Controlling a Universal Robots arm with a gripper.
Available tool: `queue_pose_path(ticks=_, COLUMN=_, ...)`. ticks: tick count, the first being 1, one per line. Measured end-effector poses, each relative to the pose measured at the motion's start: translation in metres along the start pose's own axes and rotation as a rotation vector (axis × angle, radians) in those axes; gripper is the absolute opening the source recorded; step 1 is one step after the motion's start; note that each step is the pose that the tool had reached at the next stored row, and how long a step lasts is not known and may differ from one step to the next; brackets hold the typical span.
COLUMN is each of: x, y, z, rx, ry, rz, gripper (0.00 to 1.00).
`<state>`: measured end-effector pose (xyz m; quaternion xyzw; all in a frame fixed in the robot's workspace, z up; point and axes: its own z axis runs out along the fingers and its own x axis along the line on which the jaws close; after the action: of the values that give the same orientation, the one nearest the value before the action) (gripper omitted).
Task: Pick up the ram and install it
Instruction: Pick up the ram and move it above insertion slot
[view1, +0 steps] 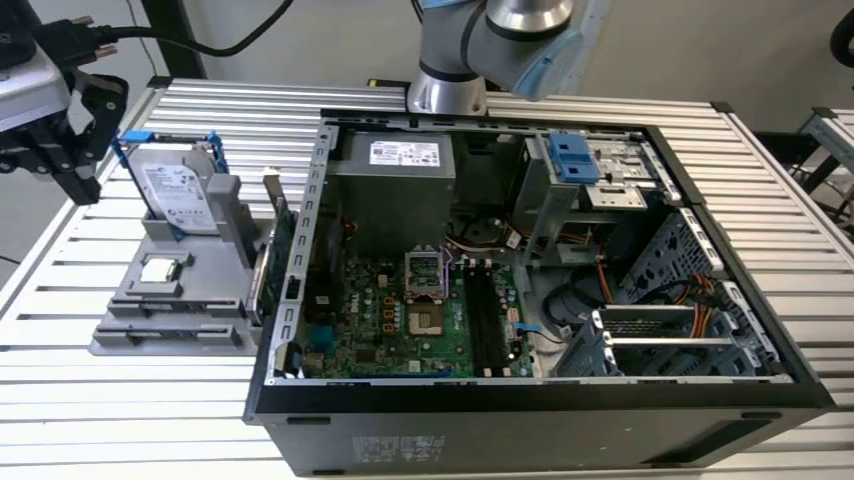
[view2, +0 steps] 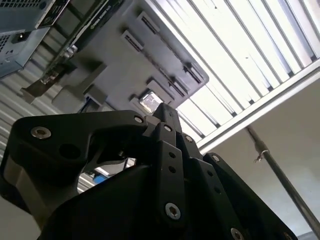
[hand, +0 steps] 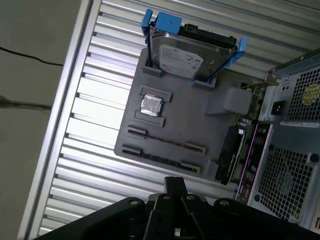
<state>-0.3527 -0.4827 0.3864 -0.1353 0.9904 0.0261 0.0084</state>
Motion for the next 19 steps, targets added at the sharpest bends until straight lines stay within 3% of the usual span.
queue_pose_path(ticks=19, x=0.0001, y=0.0, z=0.0, rx=-0.0055, ry=0.0116, rz=-0.234, gripper=0.0)
